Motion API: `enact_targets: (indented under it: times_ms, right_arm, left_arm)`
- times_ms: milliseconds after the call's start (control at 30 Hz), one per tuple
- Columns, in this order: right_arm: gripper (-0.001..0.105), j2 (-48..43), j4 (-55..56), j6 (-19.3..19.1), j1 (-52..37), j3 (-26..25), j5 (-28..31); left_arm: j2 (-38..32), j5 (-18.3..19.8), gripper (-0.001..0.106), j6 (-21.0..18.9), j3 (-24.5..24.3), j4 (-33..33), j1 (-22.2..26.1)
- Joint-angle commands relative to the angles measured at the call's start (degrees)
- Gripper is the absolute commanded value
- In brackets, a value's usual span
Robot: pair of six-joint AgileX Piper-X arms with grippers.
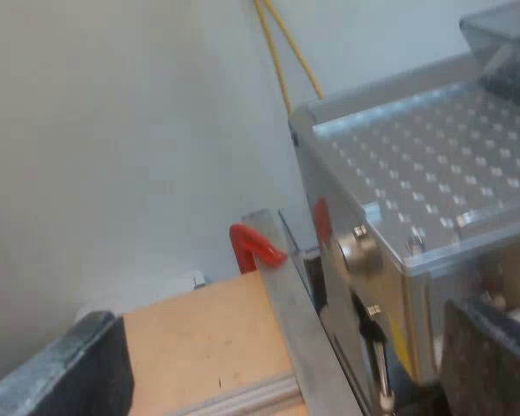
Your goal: Put the handle in the coffee machine
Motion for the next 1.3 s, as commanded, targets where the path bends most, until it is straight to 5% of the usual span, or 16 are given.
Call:
enact_targets:
  times_ms: [33, 333, 700, 867, 1067, 1300]
  right_arm:
    - [0.072, -7.49, 0.07, -1.26, -0.02, 2.44, -0.43]
    - [0.072, -25.34, 5.48, -1.26, -0.02, 8.2, -0.43]
    - [0.072, -25.52, 10.74, -3.68, 0.14, 7.45, -4.57]
    - [0.072, -25.53, 3.58, -2.0, 0.14, 8.55, -5.69]
    - [0.072, -25.53, 1.41, 0.09, 0.14, 11.08, -7.19]
    - [0.072, -25.42, 0.56, 0.51, 0.14, 15.93, -11.44]
  left_arm:
    - [-5.56, -0.23, 0.075, -0.8, 3.89, -0.22, -0.04]
    - [-17.23, 0.02, 0.075, -0.8, 11.53, 9.23, -0.71]
    - [-28.18, -0.34, 0.075, -1.91, 14.32, 19.13, -4.08]
    - [-29.43, -9.79, 0.075, -8.82, 15.76, 18.58, -6.0]
    - [-29.43, -11.0, 0.075, -9.89, 18.45, 23.91, -6.55]
    - [-29.43, -10.94, 0.075, -9.73, 22.13, 9.14, -6.35]
